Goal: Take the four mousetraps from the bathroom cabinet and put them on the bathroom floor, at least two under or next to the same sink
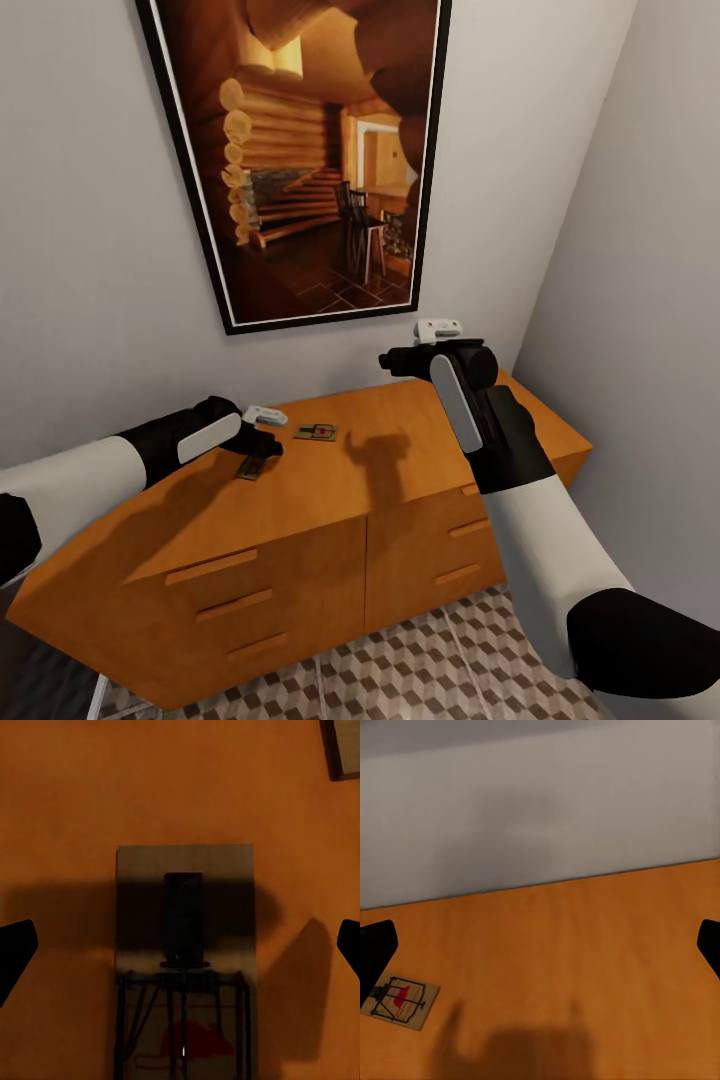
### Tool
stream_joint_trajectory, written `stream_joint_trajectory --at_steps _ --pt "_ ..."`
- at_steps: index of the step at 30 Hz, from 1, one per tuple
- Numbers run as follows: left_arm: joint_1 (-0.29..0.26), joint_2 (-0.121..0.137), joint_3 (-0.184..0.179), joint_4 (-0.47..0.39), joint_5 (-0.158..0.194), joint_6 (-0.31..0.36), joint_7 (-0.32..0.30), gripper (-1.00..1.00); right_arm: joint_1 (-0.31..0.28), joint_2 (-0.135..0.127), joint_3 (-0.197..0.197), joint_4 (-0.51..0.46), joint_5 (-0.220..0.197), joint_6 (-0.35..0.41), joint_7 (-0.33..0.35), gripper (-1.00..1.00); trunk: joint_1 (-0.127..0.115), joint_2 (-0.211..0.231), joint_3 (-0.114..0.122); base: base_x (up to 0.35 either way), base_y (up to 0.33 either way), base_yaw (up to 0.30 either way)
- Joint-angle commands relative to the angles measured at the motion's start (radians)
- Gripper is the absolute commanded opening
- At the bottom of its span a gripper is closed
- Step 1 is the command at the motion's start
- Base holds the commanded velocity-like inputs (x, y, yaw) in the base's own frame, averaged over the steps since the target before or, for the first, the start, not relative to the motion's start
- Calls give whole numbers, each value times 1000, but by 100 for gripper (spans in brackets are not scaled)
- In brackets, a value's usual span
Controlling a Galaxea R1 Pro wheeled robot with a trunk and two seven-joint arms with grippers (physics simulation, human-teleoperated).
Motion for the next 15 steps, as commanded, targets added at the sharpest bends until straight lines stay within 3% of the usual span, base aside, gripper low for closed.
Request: stream_joint_trajectory --at_steps 1,15 --pt "0 0 -1 1 0 0 -1 100 0 0 0 2 0 0 0 100 0 0 0 0 0 0" --pt "9 -6 -23 33 2 -3 -4 100 0 0 0 12 2 0 0 100 0 0 0 0 0 0"
